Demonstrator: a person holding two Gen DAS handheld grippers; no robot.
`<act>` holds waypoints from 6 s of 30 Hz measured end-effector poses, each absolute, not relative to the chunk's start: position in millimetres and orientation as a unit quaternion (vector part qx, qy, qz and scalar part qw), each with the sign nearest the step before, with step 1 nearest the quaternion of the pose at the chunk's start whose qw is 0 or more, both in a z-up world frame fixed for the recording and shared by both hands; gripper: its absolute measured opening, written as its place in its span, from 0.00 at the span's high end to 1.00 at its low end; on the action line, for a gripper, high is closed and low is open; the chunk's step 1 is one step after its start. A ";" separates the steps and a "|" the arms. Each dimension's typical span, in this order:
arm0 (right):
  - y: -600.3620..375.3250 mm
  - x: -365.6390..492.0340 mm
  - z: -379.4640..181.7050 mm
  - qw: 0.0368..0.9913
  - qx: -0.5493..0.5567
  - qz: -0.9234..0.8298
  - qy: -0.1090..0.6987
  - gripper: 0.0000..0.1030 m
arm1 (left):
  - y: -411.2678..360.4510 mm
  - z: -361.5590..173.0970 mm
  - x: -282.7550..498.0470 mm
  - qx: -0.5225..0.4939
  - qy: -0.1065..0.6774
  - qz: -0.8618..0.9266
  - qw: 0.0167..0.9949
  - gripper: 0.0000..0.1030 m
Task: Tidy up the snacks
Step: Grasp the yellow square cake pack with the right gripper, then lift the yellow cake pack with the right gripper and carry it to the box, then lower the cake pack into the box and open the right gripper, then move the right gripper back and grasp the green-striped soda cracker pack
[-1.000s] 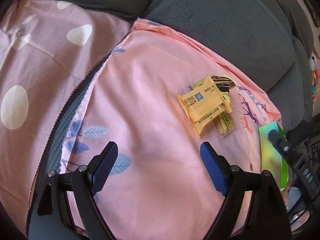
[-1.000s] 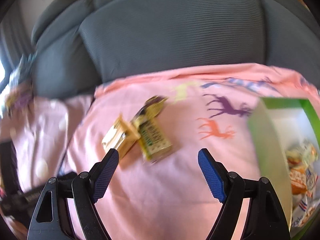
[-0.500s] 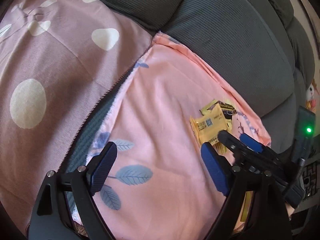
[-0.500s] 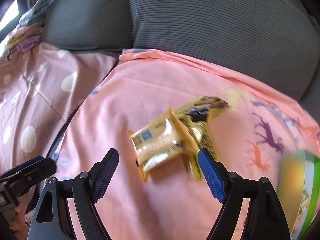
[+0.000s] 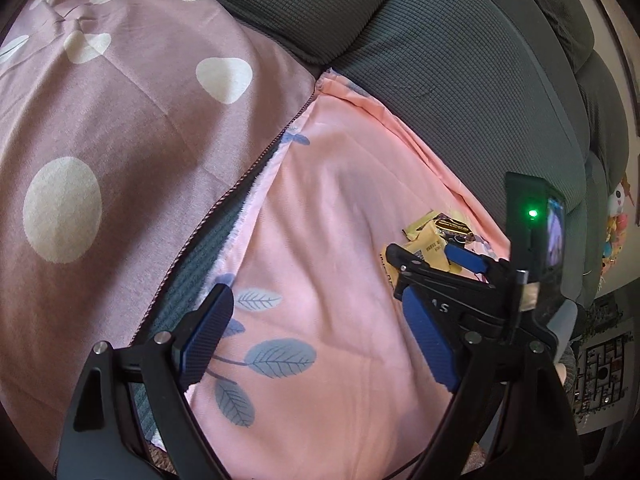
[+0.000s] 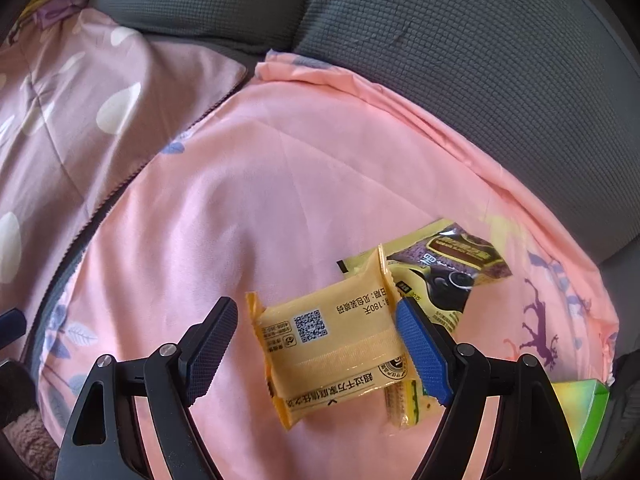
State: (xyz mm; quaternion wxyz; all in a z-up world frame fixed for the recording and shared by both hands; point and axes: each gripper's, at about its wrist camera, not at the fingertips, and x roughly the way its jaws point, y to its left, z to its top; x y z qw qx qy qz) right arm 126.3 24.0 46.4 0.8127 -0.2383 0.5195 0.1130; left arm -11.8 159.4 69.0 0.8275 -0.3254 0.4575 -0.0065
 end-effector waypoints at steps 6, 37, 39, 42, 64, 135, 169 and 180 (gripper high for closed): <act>14.1 133.0 28.8 0.803 -0.211 0.107 0.547 0.21 | 156.8 69.4 -9.5 -0.313 0.460 -0.005 0.831 0.16; -126.9 23.7 59.6 0.808 0.145 0.074 0.566 0.24 | 98.3 61.2 -1.5 -0.207 0.485 -0.019 0.850 0.16; -134.9 23.6 67.1 0.819 0.150 0.075 0.549 0.24 | 89.2 59.3 -1.2 -0.202 0.490 -0.032 0.847 0.16; -147.8 22.6 76.1 0.835 0.149 0.059 0.527 0.24 | 73.0 58.1 -1.6 -0.191 0.495 -0.057 0.846 0.16; -146.6 27.4 38.1 0.797 0.176 0.095 0.570 0.43 | -31.6 25.2 -0.7 -0.134 0.533 -0.201 0.811 0.44; -368.6 -34.5 144.1 0.897 0.269 -0.141 0.320 0.29 | -216.8 122.1 0.9 -0.014 0.366 -0.383 0.848 0.26; -163.3 39.5 98.8 0.886 0.090 0.028 0.453 0.18 | 49.0 61.5 -2.9 -0.132 0.474 -0.057 0.868 0.16; -95.7 113.9 40.1 0.854 -0.062 0.075 0.511 0.18 | 55.1 58.0 -0.2 -0.145 0.485 -0.054 0.861 0.16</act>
